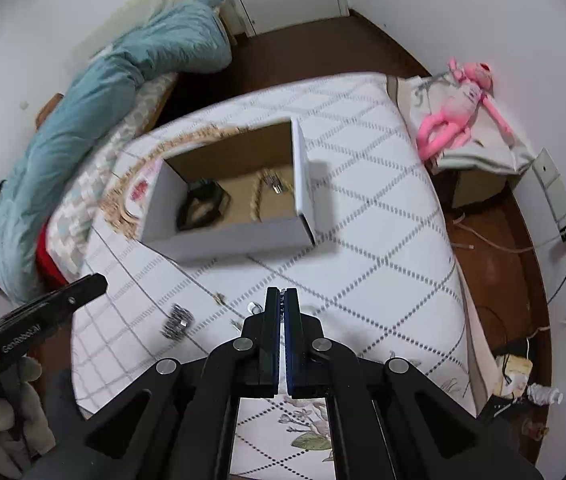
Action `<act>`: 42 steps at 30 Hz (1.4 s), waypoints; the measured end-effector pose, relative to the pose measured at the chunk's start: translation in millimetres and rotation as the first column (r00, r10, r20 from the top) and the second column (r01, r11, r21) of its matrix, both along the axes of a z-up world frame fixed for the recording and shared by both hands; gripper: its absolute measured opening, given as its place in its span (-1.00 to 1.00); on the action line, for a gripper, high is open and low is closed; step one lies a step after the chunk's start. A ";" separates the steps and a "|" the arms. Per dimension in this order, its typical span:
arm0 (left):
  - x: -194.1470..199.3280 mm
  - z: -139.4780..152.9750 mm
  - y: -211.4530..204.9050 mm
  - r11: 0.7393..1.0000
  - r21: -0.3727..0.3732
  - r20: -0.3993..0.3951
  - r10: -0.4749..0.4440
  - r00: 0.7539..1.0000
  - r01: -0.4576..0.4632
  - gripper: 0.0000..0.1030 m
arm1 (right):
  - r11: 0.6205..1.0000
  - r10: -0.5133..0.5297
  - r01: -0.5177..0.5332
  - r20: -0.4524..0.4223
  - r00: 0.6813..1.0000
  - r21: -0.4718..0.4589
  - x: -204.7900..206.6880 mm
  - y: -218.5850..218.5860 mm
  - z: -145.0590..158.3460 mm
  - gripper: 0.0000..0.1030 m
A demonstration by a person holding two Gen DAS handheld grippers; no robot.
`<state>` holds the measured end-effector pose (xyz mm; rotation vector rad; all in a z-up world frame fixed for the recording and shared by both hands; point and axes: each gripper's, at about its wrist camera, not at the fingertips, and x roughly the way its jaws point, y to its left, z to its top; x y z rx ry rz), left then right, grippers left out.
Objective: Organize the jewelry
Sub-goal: 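Grasp the chunky silver chain with the left tool while the right tool grasps the thin silver bracelet, then carry both chains into the white box and open both tools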
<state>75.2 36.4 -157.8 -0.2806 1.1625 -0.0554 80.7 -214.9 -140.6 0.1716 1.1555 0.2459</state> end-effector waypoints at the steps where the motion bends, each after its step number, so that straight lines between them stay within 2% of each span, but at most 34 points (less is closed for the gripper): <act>1: -1.6 -10.0 2.2 1.000 -0.002 -0.019 0.007 1.000 -0.007 -0.22 | 1.000 -0.004 0.004 -0.016 1.000 -0.002 -1.3 -0.3 -8.4 -0.97; 3: -3.5 -30.9 3.8 1.000 -0.009 -0.069 0.012 0.998 -0.013 -0.22 | 1.000 -0.013 0.012 -0.043 0.999 -0.019 -6.1 -0.1 -26.4 -0.97; 8: -7.9 -54.0 -10.9 0.999 -0.001 -0.102 -0.032 0.994 0.032 -0.22 | 0.999 -0.033 0.030 -0.091 0.995 -0.034 -14.6 -1.8 -55.6 -0.97; 10: -8.0 -60.2 -20.9 0.998 0.027 -0.106 -0.054 0.993 0.057 -0.20 | 0.999 -0.041 0.037 -0.104 0.994 -0.035 -15.8 -2.6 -61.9 -0.97; 14: -7.2 -59.4 -38.5 0.988 0.122 -0.067 -0.089 0.994 0.097 -0.16 | 0.998 -0.046 0.041 -0.123 0.991 -0.044 -17.3 -3.1 -72.0 -0.97; 16: -8.9 -60.2 -44.8 0.981 0.158 -0.040 -0.109 0.993 0.114 -0.28 | 0.998 -0.048 0.043 -0.131 0.990 -0.045 -17.2 -3.5 -75.6 -0.97; 17: -10.2 -60.3 -49.0 0.973 0.194 -0.030 -0.124 0.992 0.128 -0.58 | 0.998 -0.049 0.043 -0.133 0.990 -0.046 -17.1 -3.5 -76.8 -0.97; 18: -11.0 -60.3 -52.8 0.967 0.208 -0.026 -0.143 0.989 0.145 -0.71 | 0.998 -0.048 0.042 -0.134 0.990 -0.046 -17.0 -3.7 -77.1 -0.97; 22: -15.7 -58.1 -56.4 0.972 0.167 -0.029 -0.164 0.986 0.167 -0.75 | 0.999 -0.048 0.045 -0.137 0.989 -0.020 -15.4 -5.3 -72.9 -0.97; 28: -19.6 -26.0 -55.5 0.983 0.060 0.008 -0.174 0.985 0.173 -0.75 | 0.997 -0.033 0.041 -0.117 0.993 0.064 -9.0 -10.8 -45.2 -0.97; 35: -3.6 47.1 -59.9 0.980 -0.074 0.119 -0.178 0.977 0.187 -0.75 | 0.990 0.009 -0.006 -0.026 1.000 0.142 5.2 -7.3 16.9 -0.97; 39: 23.9 79.7 -56.8 0.979 -0.077 0.179 -0.175 0.968 0.191 -0.75 | 0.984 0.039 -0.047 0.046 0.998 0.170 17.8 -0.7 57.9 -0.97; 42: 47.4 88.0 -51.5 0.982 -0.059 0.191 -0.166 0.967 0.180 -0.75 | 0.984 0.062 -0.077 0.101 0.993 0.161 35.4 7.4 83.9 -0.97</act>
